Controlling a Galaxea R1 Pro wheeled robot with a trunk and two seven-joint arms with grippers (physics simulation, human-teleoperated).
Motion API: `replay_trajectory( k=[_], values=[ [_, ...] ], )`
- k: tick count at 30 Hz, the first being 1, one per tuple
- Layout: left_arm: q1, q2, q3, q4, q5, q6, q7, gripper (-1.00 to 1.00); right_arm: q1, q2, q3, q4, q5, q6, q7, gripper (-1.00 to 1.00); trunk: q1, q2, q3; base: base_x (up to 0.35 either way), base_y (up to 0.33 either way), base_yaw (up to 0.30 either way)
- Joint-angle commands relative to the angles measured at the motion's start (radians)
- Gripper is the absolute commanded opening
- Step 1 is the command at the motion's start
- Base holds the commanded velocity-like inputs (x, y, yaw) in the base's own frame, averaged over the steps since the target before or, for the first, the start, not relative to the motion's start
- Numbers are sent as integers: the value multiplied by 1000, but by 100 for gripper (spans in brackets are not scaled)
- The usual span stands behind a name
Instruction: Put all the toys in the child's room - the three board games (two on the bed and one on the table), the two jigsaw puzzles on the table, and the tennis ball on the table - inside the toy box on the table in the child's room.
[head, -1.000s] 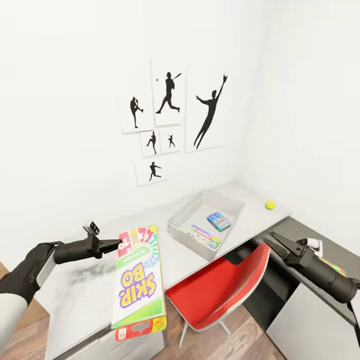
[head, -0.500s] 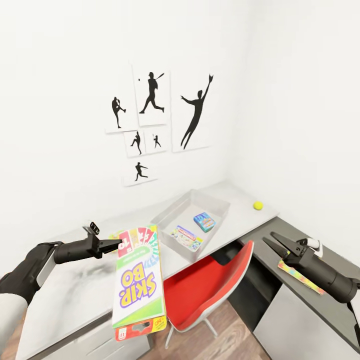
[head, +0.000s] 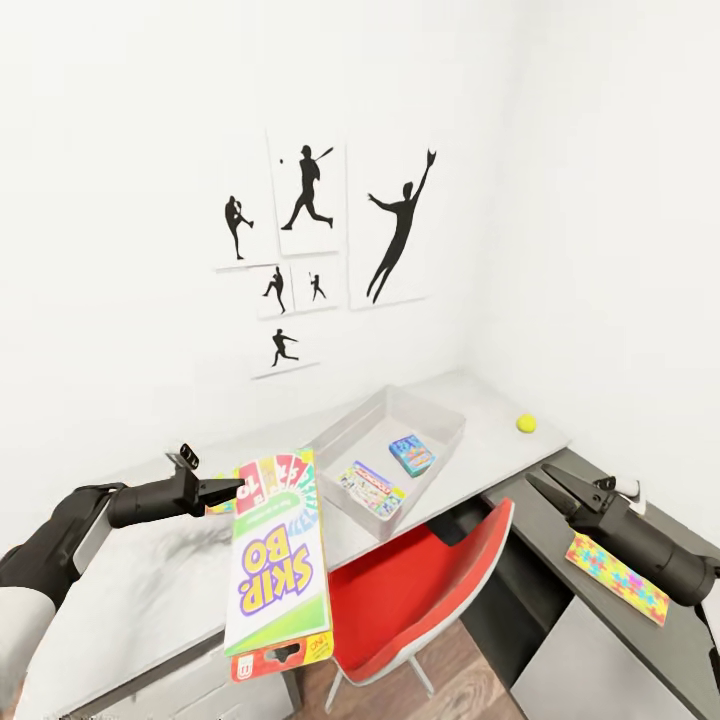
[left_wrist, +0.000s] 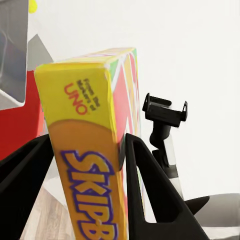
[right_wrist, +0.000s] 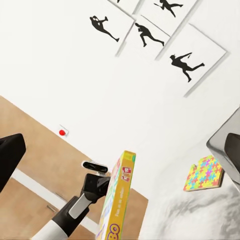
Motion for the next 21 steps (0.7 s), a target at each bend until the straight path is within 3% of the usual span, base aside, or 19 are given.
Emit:
replay_trajectory(
  k=[1, 15, 21],
  values=[
    [-1, 1, -2, 1, 1, 11, -5, -100, -1, 0, -1, 0, 2, 4, 4, 100, 1, -2, -1, 21, -10, 244],
    [-1, 1, -3, 1, -1, 11, -5, -100, -1, 0, -1, 1, 1, 4, 4, 100, 1, -2, 0, 5, -1, 44],
    [-1, 1, -2, 1, -1, 10, -5, -100, -1, 0, -1, 0, 2, 4, 4, 100, 1, -2, 0, 137, 0, 0]
  ],
)
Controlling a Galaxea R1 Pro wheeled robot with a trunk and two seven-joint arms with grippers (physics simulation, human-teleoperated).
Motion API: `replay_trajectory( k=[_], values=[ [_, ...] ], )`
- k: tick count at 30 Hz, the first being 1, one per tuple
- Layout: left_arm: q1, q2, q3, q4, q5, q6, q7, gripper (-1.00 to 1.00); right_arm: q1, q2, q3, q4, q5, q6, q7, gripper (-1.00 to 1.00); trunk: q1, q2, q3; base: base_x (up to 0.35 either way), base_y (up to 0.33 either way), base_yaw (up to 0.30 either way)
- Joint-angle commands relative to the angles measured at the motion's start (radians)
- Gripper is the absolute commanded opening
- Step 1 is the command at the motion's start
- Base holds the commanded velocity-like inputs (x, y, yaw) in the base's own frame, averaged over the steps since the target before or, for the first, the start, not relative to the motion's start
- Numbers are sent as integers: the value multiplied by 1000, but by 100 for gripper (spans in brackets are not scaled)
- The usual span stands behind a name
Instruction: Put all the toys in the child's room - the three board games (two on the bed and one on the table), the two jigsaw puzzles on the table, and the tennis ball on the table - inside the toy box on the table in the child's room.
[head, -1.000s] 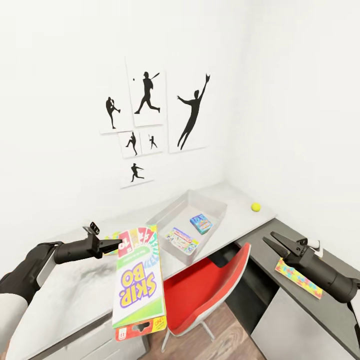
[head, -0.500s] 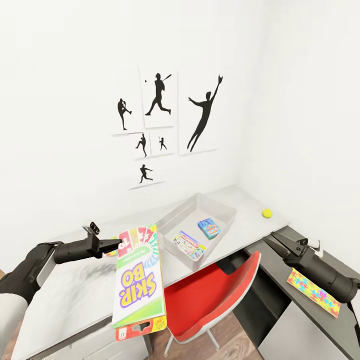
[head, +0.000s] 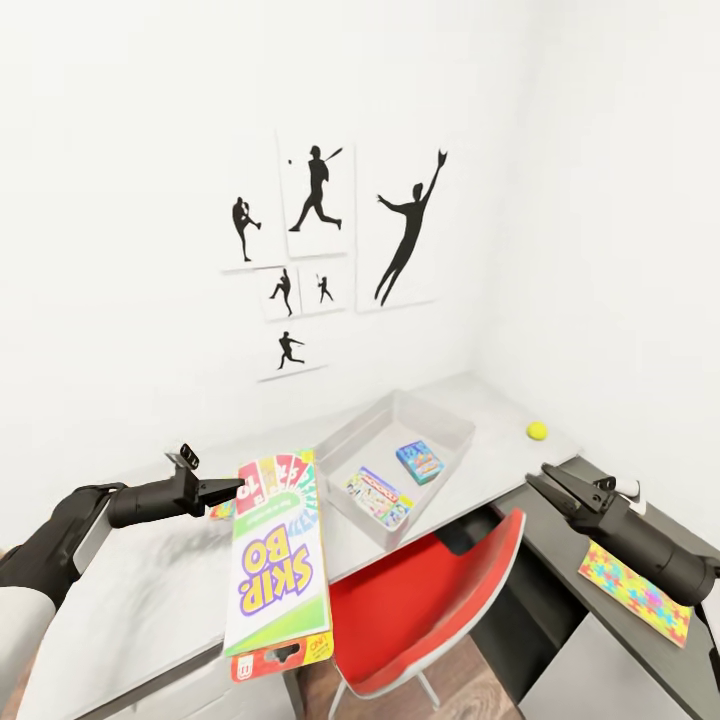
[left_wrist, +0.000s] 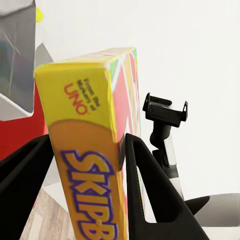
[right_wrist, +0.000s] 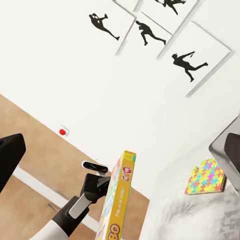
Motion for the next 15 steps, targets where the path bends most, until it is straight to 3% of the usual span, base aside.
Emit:
replay_trajectory(
  k=[1, 6, 15],
  values=[
    [-1, 1, -2, 0, 1, 10, -5, -100, -1, 0, -1, 0, 2, 3, 4, 100, 1, -2, -2, 215, -14, 0],
    [-1, 1, -2, 0, 1, 2, -5, -100, -1, 0, -1, -2, 2, 3, 5, 100, 1, -2, -2, 231, -79, 106],
    [-1, 1, -4, 0, 1, -1, -5, -100, -1, 0, -1, -2, 2, 3, 5, 100, 1, -2, 2, 232, -186, 257]
  ],
)
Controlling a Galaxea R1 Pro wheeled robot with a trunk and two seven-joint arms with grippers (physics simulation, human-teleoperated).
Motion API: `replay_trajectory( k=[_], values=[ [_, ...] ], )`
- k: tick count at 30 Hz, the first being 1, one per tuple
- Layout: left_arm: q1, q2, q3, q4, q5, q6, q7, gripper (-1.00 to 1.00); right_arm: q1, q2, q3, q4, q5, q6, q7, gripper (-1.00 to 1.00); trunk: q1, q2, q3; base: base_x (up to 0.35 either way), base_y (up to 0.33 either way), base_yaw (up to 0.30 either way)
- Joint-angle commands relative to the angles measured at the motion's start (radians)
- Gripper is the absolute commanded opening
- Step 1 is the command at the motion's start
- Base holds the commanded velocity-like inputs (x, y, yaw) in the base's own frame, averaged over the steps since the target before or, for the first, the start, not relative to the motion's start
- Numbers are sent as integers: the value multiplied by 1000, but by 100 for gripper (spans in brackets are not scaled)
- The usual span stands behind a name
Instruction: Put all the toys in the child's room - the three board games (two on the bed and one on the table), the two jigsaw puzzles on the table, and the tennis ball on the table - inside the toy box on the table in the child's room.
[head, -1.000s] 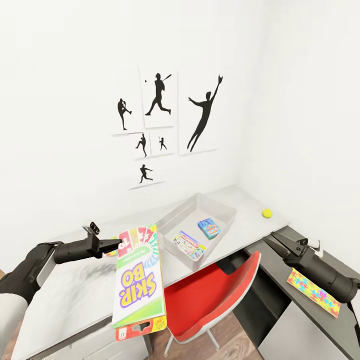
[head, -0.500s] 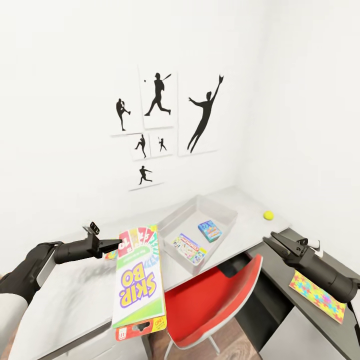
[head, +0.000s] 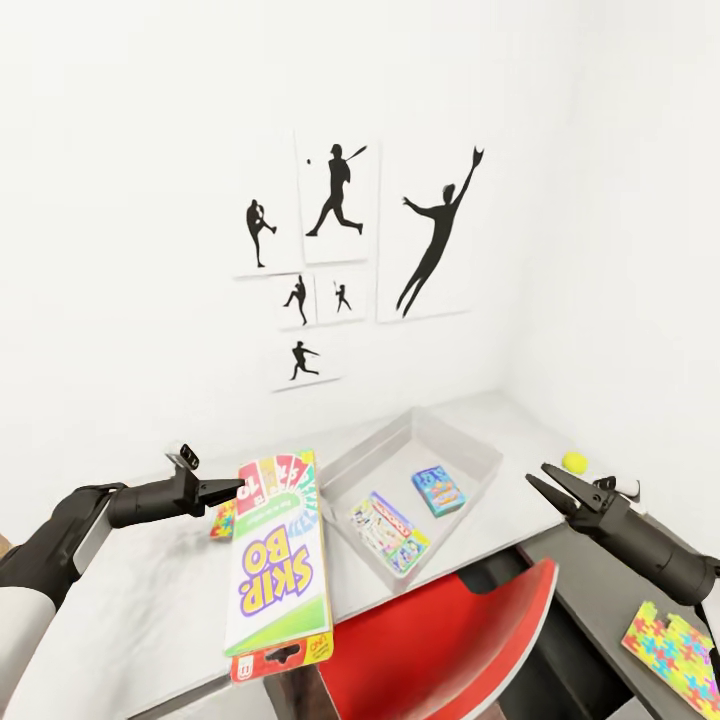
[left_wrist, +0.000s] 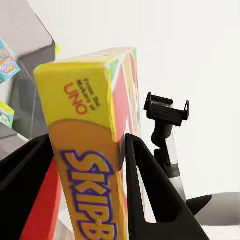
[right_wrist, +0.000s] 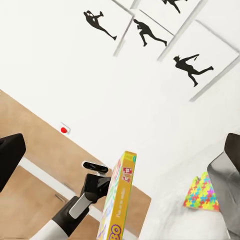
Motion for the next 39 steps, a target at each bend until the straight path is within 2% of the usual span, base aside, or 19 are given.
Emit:
replay_trajectory(
  k=[1, 13, 22, 30, 39],
  values=[
    [-1, 0, -2, 0, 2, 10, -5, -100, -1, 0, -1, 0, 2, 4, 4, 100, 1, -2, -2, 212, -222, 273],
    [-1, 0, -3, 0, 2, 10, -5, -100, -1, 0, -3, 1, 1, 5, 5, 100, 1, -2, 3, 148, -175, 258],
    [-1, 0, -3, 0, 2, 10, -5, -100, -1, 0, -3, 2, 2, 3, 7, 100, 1, -2, 3, 8, -144, 51],
    [-1, 0, -3, 0, 2, 10, -5, -100, -1, 0, -3, 2, 1, 3, 6, 100, 1, -2, 4, 0, -84, 169],
    [-1, 0, -3, 0, 2, 6, -5, -100, -1, 0, -3, 1, 1, 3, 7, 100, 1, -2, 4, 0, -119, 22]
  ],
)
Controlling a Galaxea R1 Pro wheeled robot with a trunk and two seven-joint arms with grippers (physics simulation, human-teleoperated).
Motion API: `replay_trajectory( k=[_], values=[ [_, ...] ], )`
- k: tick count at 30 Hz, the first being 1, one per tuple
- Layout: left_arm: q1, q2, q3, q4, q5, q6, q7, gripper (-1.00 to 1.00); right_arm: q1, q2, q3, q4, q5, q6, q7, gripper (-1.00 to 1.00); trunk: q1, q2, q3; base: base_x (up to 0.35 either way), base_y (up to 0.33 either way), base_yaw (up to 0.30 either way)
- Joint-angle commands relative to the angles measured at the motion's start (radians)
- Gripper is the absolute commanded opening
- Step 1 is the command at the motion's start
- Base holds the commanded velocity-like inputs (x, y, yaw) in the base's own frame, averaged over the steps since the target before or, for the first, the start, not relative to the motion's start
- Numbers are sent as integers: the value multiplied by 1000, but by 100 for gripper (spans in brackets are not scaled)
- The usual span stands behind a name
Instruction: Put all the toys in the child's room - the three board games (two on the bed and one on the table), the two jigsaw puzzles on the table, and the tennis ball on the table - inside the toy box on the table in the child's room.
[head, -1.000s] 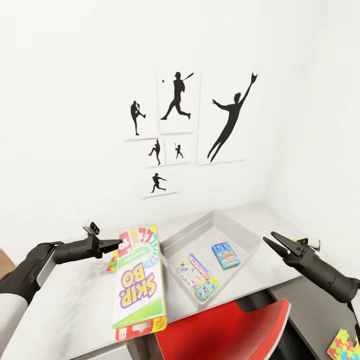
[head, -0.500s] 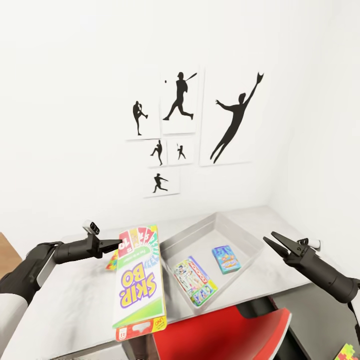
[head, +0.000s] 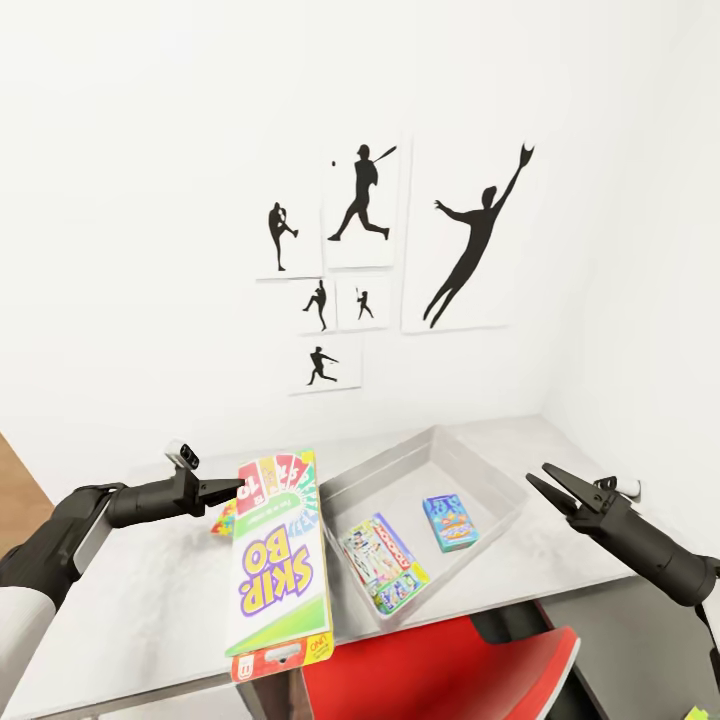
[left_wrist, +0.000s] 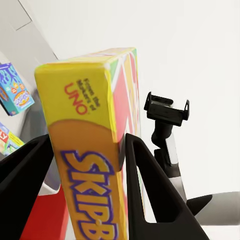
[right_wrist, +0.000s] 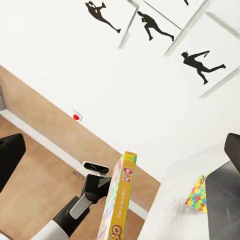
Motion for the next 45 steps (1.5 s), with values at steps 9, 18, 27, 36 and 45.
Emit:
replay_trajectory(
  k=[9, 18, 27, 36, 45],
  values=[
    [-1, 1, -2, 0, 1, 9, -5, -100, -1, 0, -1, -1, 1, 4, 6, 100, 1, -2, -2, 65, -9, 56],
    [-1, 0, -4, 0, 1, 9, -5, -100, -1, 0, -2, 0, 2, 4, 6, 100, 1, -2, -2, 28, -3, 96],
    [-1, 0, -4, 0, 1, 9, -5, -100, -1, 0, -2, 0, 2, 4, 9, 100, 1, -2, -2, 39, -137, 4],
    [-1, -1, -5, 0, 0, 9, -5, -100, -1, 0, -2, 0, 1, 4, 7, 100, 1, -2, -2, 68, -67, 54],
    [-1, -1, -5, 0, 1, 10, -5, -100, -1, 0, -2, 1, 1, 4, 5, 100, 1, -2, -2, 36, -10, 14]
  ],
)
